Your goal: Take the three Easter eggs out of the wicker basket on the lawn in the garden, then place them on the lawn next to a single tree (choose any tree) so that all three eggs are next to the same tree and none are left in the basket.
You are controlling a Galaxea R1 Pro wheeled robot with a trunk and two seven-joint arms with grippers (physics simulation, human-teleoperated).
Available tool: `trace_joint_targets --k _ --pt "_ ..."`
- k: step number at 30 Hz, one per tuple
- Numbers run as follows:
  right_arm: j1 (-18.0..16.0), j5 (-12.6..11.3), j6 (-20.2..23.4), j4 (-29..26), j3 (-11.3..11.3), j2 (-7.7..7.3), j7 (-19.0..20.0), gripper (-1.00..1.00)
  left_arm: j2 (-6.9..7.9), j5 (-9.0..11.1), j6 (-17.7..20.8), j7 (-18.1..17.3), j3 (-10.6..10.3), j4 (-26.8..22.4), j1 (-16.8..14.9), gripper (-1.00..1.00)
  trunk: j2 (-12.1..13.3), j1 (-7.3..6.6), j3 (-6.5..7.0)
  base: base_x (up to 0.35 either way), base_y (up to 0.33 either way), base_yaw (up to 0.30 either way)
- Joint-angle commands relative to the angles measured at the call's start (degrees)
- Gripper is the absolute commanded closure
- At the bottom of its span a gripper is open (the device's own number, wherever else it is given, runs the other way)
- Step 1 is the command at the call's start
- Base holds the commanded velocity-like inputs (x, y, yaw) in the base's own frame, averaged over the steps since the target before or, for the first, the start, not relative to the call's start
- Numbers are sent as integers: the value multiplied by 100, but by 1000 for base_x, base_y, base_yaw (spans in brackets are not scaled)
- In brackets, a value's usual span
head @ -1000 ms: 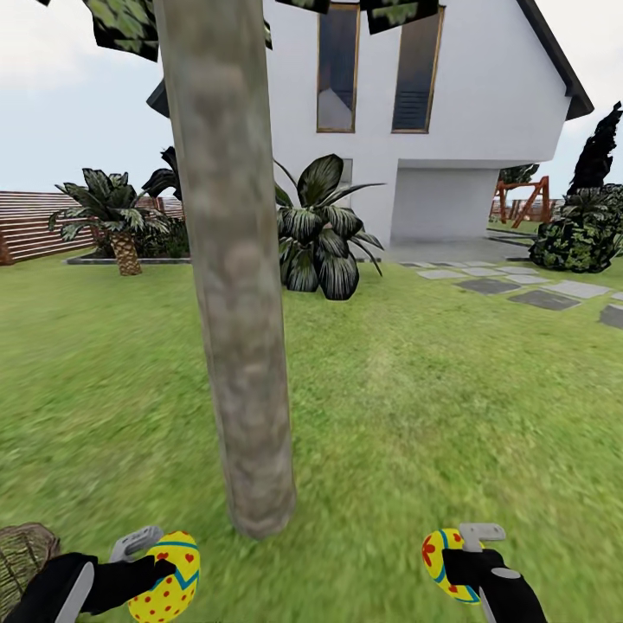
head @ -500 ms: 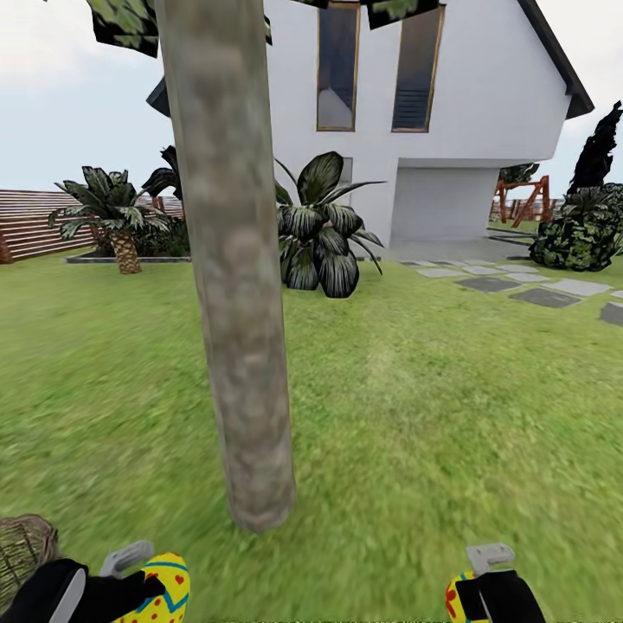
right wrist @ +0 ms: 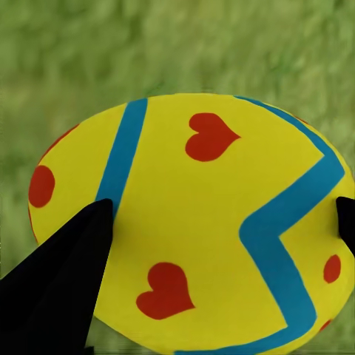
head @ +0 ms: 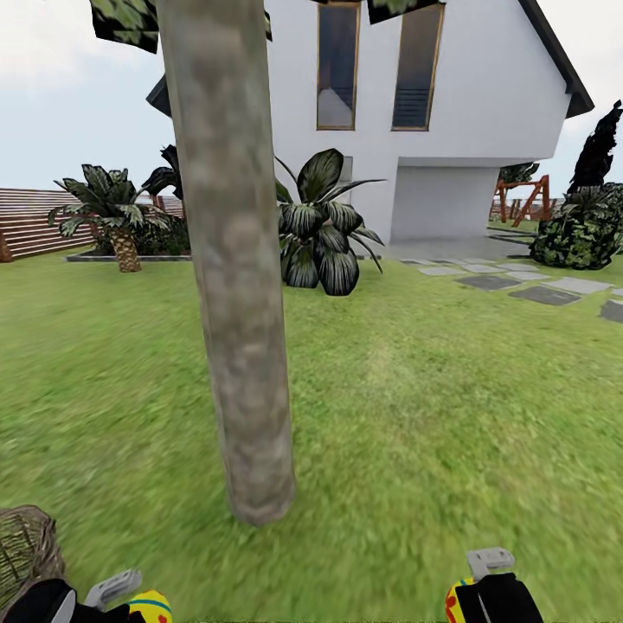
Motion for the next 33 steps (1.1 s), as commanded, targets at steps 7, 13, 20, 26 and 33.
trace_joint_targets --k 7,13,20,26,33 --pt "-3 66 87 -2 -2 3 48 100 43 14 55 -36 18 -309 -4 100 -285 153 -132 0 0 0" --pt "-3 74 87 1 -2 106 42 100 27 -10 51 -21 11 -418 -2 100 -526 285 -240 0 0 0" --pt "-3 70 87 6 -3 108 51 100 7 -12 47 -19 2 -376 -2 100 -806 439 -366 0 0 0" --pt "-3 86 64 123 -8 108 18 100 -1 -12 39 -10 1 -356 -2 100 -1047 571 -473 0 0 0" --pt "-3 80 -16 206 5 290 -1024 100 0 -703 18 -10 53 -369 -2 100 -1328 724 -599 0 0 0"
